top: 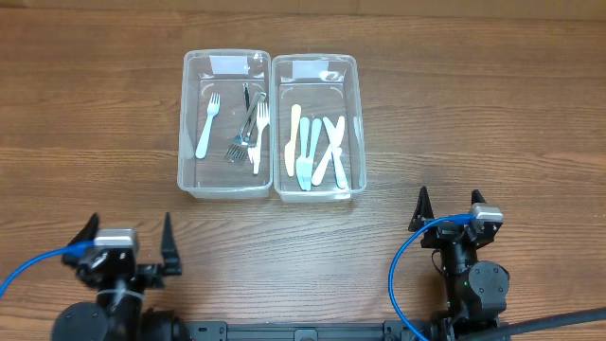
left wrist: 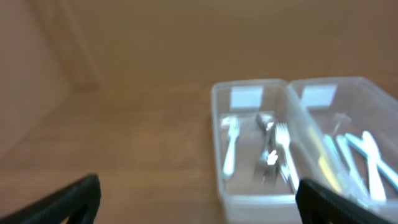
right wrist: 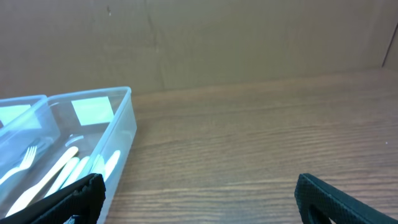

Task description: Pack container

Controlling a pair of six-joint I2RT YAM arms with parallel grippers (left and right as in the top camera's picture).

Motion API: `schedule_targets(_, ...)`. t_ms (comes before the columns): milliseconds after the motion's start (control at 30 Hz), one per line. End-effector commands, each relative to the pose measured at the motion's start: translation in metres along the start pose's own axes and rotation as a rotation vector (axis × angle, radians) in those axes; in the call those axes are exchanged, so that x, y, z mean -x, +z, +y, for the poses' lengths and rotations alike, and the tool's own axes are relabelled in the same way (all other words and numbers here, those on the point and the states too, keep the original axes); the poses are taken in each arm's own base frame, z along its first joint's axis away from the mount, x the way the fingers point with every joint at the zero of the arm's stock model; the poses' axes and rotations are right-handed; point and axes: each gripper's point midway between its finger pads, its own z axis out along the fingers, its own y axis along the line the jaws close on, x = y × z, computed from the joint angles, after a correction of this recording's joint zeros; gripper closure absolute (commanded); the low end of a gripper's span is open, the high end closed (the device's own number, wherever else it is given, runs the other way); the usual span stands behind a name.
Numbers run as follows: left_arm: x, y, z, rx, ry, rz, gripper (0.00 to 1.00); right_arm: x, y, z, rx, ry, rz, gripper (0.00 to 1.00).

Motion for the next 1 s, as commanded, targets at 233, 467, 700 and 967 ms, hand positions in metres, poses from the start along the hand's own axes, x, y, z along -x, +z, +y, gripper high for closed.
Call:
schedule_targets(233, -0.032, 0.064, -0.026, -0.125, 0.032, -0.208, 0.0, 0.005, -0.001, 0.003, 0.012, -0.002, -0.02, 0.0)
schedule_targets(467, -0.065, 0.084, -0.023, -0.092, 0.027, -0.191, 0.0, 0.005, -0.001, 0.003, 0.012, -0.002, -0.02, 0.0)
schedule_targets(700, -0.094, 0.094, -0.022, -0.059, -0.022, -0.129, 0.0, 0.005, -0.001, 0.003, 0.012, -0.002, -0.02, 0.0)
schedule_targets(967, -0.094, 0.094, -0.026, -0.075, -0.016, -0.131, 0.0, 0.005, -0.001, 0.003, 0.012, -0.002, -0.02, 0.0)
